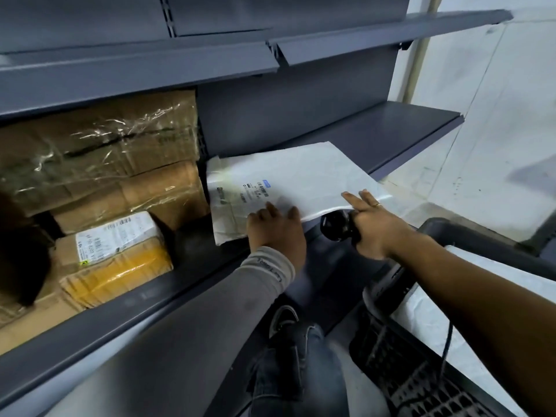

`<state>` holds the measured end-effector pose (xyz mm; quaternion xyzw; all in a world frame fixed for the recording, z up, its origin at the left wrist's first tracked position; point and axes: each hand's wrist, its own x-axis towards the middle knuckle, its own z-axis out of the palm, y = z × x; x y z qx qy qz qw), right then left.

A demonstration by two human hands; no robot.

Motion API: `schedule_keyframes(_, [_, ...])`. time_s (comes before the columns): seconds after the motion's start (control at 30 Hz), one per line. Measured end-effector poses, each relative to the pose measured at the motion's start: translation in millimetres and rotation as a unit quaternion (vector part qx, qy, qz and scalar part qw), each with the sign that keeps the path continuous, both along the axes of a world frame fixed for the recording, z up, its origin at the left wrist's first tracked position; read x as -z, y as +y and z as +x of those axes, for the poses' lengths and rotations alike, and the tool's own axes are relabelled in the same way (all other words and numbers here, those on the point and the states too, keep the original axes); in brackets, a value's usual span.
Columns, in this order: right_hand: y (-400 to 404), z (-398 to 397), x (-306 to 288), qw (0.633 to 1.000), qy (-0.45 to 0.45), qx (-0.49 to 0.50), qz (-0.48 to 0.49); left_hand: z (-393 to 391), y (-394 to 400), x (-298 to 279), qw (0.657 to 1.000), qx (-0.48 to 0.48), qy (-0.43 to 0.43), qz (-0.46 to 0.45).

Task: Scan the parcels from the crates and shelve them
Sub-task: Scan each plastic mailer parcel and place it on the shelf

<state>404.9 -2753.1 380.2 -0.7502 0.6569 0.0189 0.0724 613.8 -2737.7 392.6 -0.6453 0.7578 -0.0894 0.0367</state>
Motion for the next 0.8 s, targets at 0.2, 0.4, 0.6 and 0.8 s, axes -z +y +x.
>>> schedule_keyframes(0.2, [-4.1, -7.3, 0.2, 0.999, -0.033, -0.019, 0.002, 2.2, -31.0, 14.3, 0.990, 0.105, 0.089, 0.030])
schedule_keyframes(0.4, [3.6, -10.6, 2.8, 0.998, -0.053, -0.021, 0.002, -12.0, -47.1, 20.7, 0.994, 0.057, 0.085, 0.024])
schedule_keyframes(0.6, [22.0, -10.7, 0.1, 0.994, -0.111, 0.001, -0.024, -35.7, -64.1, 15.6, 0.995, -0.005, 0.093, 0.033])
schedule_keyframes(0.8, [62.1, -24.0, -3.5, 0.986, -0.162, 0.026, -0.028, -41.9, -66.4, 10.5, 0.996, -0.020, 0.079, 0.026])
